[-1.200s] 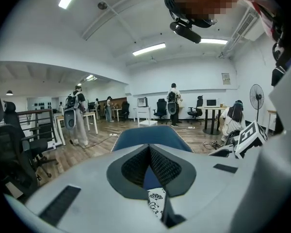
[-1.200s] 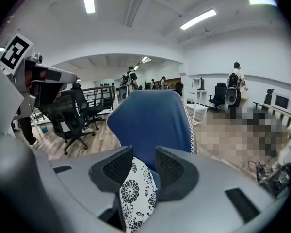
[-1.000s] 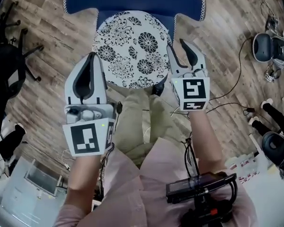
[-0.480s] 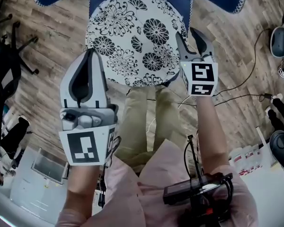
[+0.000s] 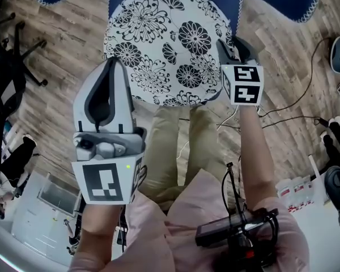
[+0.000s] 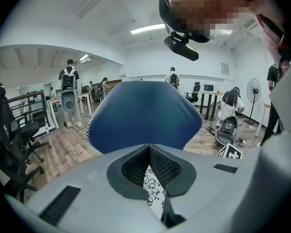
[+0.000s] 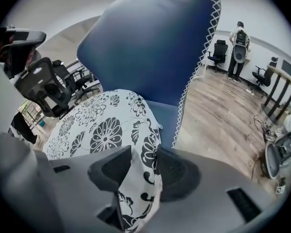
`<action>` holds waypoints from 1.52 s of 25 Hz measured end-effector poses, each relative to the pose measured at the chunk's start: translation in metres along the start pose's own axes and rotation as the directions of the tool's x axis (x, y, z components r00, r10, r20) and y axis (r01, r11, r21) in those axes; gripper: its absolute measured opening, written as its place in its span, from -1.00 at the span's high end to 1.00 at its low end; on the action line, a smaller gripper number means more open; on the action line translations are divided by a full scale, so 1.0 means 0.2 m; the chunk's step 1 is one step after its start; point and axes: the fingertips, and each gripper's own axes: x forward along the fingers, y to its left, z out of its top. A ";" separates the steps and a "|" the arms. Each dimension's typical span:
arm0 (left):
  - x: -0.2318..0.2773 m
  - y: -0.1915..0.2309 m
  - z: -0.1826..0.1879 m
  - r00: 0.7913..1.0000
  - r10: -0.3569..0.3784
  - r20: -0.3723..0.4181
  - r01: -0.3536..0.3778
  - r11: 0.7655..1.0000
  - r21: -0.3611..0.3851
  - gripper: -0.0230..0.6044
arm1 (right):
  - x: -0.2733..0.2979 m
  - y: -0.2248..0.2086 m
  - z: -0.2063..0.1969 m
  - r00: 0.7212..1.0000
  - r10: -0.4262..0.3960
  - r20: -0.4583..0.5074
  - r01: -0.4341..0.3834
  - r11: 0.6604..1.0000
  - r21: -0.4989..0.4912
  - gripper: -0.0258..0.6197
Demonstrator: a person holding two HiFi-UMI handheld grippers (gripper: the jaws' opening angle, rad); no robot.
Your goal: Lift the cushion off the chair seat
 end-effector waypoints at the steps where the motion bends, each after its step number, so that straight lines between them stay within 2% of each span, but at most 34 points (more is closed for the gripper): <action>1: 0.00 0.00 0.00 1.000 0.003 0.001 -0.003 1.000 0.006 0.89 | 0.01 0.00 -0.01 1.000 0.002 -0.011 -0.002 1.000 -0.002 0.41; 4: -0.02 0.00 0.02 1.000 0.006 0.015 -0.006 1.000 0.014 0.89 | 0.03 0.01 -0.01 1.000 0.004 -0.027 -0.004 1.000 -0.020 0.53; 7: -0.06 -0.01 0.06 0.999 0.004 0.050 -0.003 1.000 -0.003 0.89 | -0.01 0.05 0.03 1.000 0.001 -0.006 -0.001 0.999 -0.047 0.84; 14: -0.24 -0.08 0.28 0.994 0.025 0.103 -0.026 1.000 0.003 0.89 | -0.37 0.19 0.29 0.992 0.056 0.112 -0.044 0.993 -0.106 0.85; 21: -0.47 -0.12 0.59 0.977 0.079 0.198 -0.084 0.996 0.014 0.89 | -0.85 0.33 0.65 0.960 0.106 0.261 -0.057 0.981 -0.186 0.85; 26: -0.65 -0.14 0.84 0.948 0.109 0.298 -0.118 0.993 0.011 0.89 | -1.21 0.42 0.86 0.928 0.120 0.353 -0.036 0.971 -0.235 0.85; 32: -0.97 -0.18 1.11 0.908 0.122 0.400 -0.141 0.990 0.017 0.89 | -1.70 0.56 1.02 0.888 0.124 0.443 0.003 0.962 -0.274 0.85; 35: -1.09 -0.24 1.24 0.883 0.129 0.452 -0.153 0.988 0.016 0.89 | -1.95 0.58 1.10 0.853 0.128 0.507 0.026 0.958 -0.286 0.85; 38: -1.17 -0.32 1.41 0.836 0.129 0.533 -0.164 0.986 0.019 0.89 | -2.18 0.57 1.24 0.798 0.149 0.584 0.052 0.948 -0.313 0.85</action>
